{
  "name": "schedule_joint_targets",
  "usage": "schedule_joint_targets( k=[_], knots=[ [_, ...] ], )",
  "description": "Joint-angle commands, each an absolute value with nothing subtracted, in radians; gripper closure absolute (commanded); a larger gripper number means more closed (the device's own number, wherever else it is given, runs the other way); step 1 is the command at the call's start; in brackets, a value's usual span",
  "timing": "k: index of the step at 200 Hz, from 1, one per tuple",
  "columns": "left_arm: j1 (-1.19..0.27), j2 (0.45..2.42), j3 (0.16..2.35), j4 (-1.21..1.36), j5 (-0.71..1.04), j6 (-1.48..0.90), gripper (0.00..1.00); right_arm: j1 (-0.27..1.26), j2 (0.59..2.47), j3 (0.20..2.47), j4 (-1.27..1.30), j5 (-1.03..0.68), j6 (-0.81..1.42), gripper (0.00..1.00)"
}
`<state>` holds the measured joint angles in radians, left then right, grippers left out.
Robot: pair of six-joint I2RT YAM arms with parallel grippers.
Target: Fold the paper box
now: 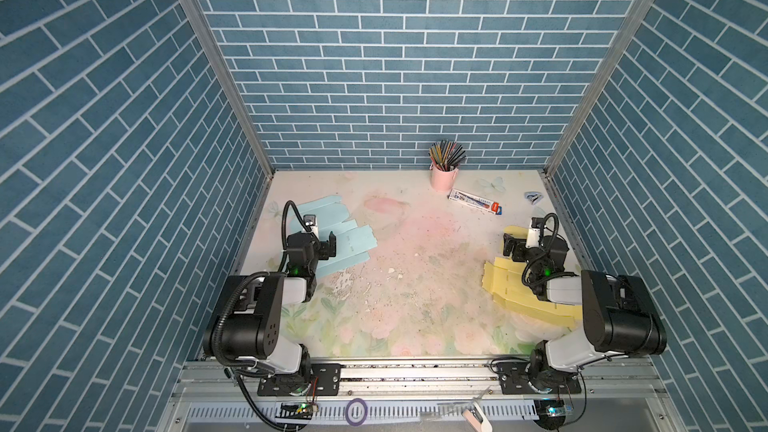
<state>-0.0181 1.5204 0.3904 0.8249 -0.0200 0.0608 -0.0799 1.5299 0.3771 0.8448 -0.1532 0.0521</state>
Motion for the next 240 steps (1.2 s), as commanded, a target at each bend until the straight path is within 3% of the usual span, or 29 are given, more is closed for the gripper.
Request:
schedule_joint_targets(
  k=[1, 83, 117, 137, 170, 191, 205, 240],
  knots=[
    [-0.017, 1.526, 0.405, 0.824, -0.012, 0.07, 0.01, -0.083, 1.541, 0.397, 0.852, -0.14, 0.039, 0.01],
    [-0.017, 1.526, 0.405, 0.824, -0.014, 0.069, 0.01, -0.083, 1.542, 0.397, 0.851, -0.136, 0.04, 0.01],
    [-0.017, 1.507, 0.398, 0.823, -0.066, 0.047, 0.01, -0.073, 1.528, 0.412, 0.811, -0.028, 0.064, 0.01],
    [-0.017, 1.445, 0.399, 0.769, -0.075, 0.044, 0.01, -0.063, 1.456, 0.457, 0.662, 0.024, 0.072, 0.01],
    [-0.021, 1.282, 0.507, 0.414, -0.088, -0.001, 0.01, -0.028, 1.29, 0.487, 0.457, 0.177, 0.121, 0.01],
    [-0.032, 1.234, 0.642, 0.118, -0.16, -0.095, 0.01, 0.024, 1.237, 0.646, 0.067, 0.354, 0.212, 0.01],
    [-0.034, 1.232, 0.754, -0.064, -0.087, -0.172, 0.01, 0.042, 1.234, 0.728, -0.076, 0.297, 0.263, 0.01],
    [-0.109, 1.237, 0.891, -0.282, 0.1, -0.414, 0.01, 0.231, 1.172, 0.751, -0.107, 0.262, 0.324, 0.02]
  ],
)
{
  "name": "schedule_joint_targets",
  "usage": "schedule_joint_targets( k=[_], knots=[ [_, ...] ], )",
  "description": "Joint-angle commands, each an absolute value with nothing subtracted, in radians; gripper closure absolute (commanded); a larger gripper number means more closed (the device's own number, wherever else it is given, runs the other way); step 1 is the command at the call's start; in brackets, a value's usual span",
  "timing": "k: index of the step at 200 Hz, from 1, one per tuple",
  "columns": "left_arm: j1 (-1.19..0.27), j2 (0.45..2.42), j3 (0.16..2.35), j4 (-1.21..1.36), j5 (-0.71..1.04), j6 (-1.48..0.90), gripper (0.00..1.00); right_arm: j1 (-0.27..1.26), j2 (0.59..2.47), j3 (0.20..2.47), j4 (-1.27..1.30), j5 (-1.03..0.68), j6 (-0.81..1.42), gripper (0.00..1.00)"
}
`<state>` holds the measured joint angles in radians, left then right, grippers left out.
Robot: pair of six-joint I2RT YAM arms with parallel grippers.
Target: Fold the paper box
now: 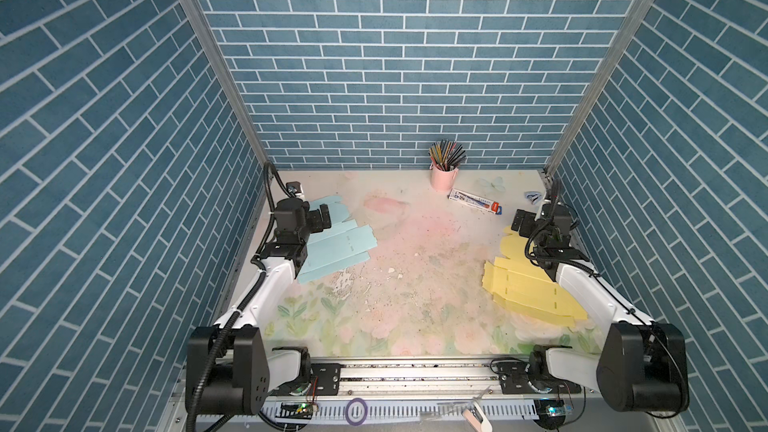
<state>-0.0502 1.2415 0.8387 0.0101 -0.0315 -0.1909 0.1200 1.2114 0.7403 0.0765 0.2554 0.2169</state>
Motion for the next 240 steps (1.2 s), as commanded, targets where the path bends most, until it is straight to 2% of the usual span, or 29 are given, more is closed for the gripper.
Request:
schedule_joint_targets(
  k=[1, 13, 42, 79, 143, 181, 240],
  knots=[
    [-0.111, 1.234, 0.889, -0.28, 0.11, -0.422, 0.01, 0.235, 1.17, 0.751, -0.107, 0.259, 0.327, 0.02],
    [-0.129, 1.202, 0.856, -0.251, 0.182, -0.51, 0.01, 0.298, 1.183, 0.769, -0.115, 0.261, 0.371, 0.01],
    [-0.196, 1.137, 0.81, -0.257, 0.173, -0.59, 0.01, 0.393, 1.329, 0.913, -0.234, 0.244, 0.459, 0.01],
    [-0.206, 1.272, 0.885, -0.367, 0.304, -0.585, 0.01, 0.535, 1.443, 0.966, -0.18, 0.238, 0.404, 0.01],
    [-0.206, 1.414, 0.903, -0.377, 0.213, -0.553, 0.01, 0.72, 1.498, 1.016, -0.286, 0.192, 0.429, 0.01],
    [-0.206, 1.492, 0.87, -0.297, 0.191, -0.572, 0.01, 0.738, 1.466, 0.959, -0.233, 0.117, 0.483, 0.01],
    [-0.224, 1.497, 0.817, -0.268, 0.182, -0.555, 0.0, 0.739, 1.484, 1.01, -0.257, 0.059, 0.461, 0.02]
  ],
)
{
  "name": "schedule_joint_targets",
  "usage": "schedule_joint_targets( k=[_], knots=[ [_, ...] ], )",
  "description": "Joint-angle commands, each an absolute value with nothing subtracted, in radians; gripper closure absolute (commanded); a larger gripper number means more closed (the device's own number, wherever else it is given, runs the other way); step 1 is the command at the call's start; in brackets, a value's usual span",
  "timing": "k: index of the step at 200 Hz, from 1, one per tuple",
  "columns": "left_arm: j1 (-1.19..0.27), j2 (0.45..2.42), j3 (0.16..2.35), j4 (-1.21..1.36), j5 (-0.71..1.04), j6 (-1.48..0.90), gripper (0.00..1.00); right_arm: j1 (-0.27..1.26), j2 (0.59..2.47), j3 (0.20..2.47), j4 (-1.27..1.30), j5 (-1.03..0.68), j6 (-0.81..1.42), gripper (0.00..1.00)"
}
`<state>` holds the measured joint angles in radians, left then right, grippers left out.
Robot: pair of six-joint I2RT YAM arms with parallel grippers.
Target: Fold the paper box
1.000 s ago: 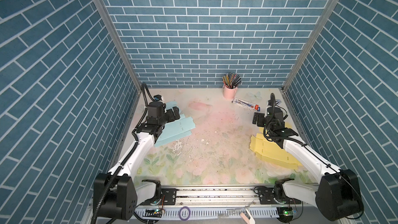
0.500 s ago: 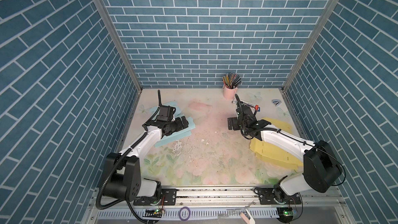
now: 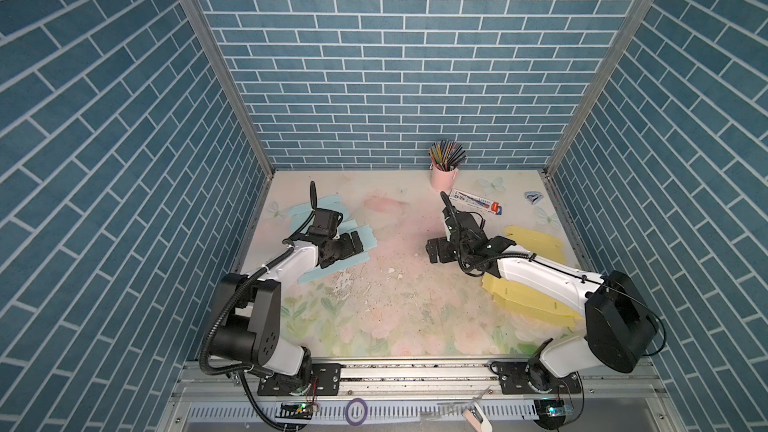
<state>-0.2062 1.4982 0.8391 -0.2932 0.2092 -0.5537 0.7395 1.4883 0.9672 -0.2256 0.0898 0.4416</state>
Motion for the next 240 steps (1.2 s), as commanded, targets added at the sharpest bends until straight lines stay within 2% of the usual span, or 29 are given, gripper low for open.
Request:
schedule_joint_targets(
  k=[1, 47, 101, 156, 189, 217, 240],
  knots=[
    [-0.224, 1.497, 0.816, -0.268, 0.181, -0.554, 0.01, 0.739, 1.484, 1.012, -0.259, 0.058, 0.46, 0.02],
    [-0.241, 1.532, 0.779, -0.211, 0.18, -0.564, 0.01, 0.736, 1.462, 1.079, -0.293, 0.044, 0.44, 0.02],
    [-0.338, 1.586, 0.748, -0.151, 0.185, -0.598, 0.01, 0.726, 1.433, 1.097, -0.318, 0.051, 0.45, 0.02],
    [-0.497, 1.635, 0.716, -0.059, 0.216, -0.682, 0.01, 0.647, 1.389, 0.971, -0.188, -0.051, 0.576, 0.02],
    [-0.613, 1.645, 0.773, -0.047, 0.265, -0.712, 0.01, 0.619, 1.363, 0.917, -0.156, -0.062, 0.605, 0.03],
    [-0.602, 1.579, 0.858, -0.152, 0.284, -0.654, 0.01, 0.608, 1.35, 0.891, -0.156, -0.072, 0.604, 0.03],
    [-0.499, 1.5, 0.972, -0.364, 0.221, -0.51, 0.01, 0.606, 1.331, 0.875, -0.166, -0.071, 0.591, 0.03]
  ],
)
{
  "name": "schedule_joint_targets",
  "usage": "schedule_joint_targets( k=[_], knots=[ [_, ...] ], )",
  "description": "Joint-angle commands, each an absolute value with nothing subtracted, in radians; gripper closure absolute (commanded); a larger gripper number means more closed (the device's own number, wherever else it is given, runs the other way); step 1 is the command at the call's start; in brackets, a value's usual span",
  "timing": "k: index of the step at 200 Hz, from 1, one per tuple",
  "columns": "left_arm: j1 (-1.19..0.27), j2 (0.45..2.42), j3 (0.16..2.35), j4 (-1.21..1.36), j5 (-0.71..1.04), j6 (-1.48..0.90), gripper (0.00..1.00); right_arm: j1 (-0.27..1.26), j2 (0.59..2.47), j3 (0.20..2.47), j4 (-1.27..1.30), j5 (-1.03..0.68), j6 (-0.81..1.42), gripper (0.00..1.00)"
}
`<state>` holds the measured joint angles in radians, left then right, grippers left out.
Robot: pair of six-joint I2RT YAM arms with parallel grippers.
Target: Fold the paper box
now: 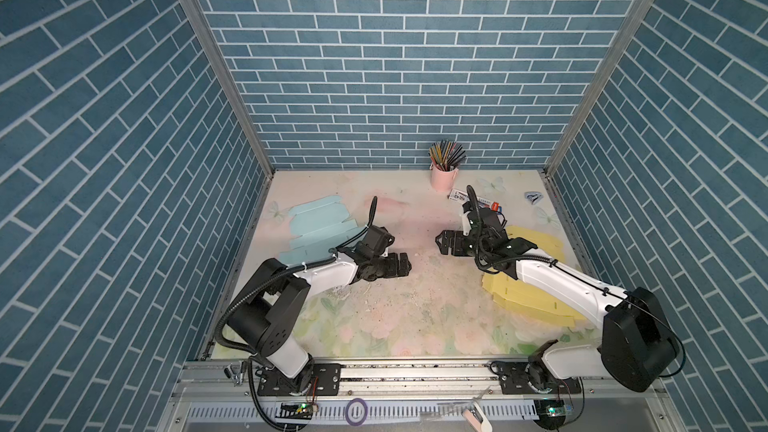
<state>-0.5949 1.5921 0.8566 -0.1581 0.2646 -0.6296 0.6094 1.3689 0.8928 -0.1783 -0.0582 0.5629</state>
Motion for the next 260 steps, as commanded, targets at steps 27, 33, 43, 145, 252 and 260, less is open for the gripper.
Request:
schedule_joint_targets(
  k=[27, 33, 43, 145, 252, 260],
  knots=[
    [-0.352, 1.518, 1.017, -0.449, 0.228, -0.433, 0.01, 0.601, 1.324, 0.852, -0.159, -0.081, 0.585, 0.03],
    [-0.33, 1.527, 1.02, -0.459, 0.211, -0.418, 0.01, 0.6, 1.324, 0.85, -0.16, -0.082, 0.582, 0.04],
    [-0.297, 1.544, 1.015, -0.464, 0.193, -0.401, 0.01, 0.6, 1.322, 0.845, -0.158, -0.081, 0.581, 0.04],
    [-0.231, 1.69, 0.91, -0.401, 0.117, -0.404, 0.01, 0.591, 1.289, 0.835, -0.181, -0.1, 0.524, 0.02],
    [-0.478, 1.649, 0.77, -0.296, 0.169, -0.606, 0.01, 0.532, 1.248, 0.899, -0.275, -0.094, 0.422, 0.02],
    [-0.516, 1.654, 0.771, -0.277, 0.169, -0.639, 0.01, 0.53, 1.254, 0.9, -0.275, -0.094, 0.422, 0.02]
  ],
)
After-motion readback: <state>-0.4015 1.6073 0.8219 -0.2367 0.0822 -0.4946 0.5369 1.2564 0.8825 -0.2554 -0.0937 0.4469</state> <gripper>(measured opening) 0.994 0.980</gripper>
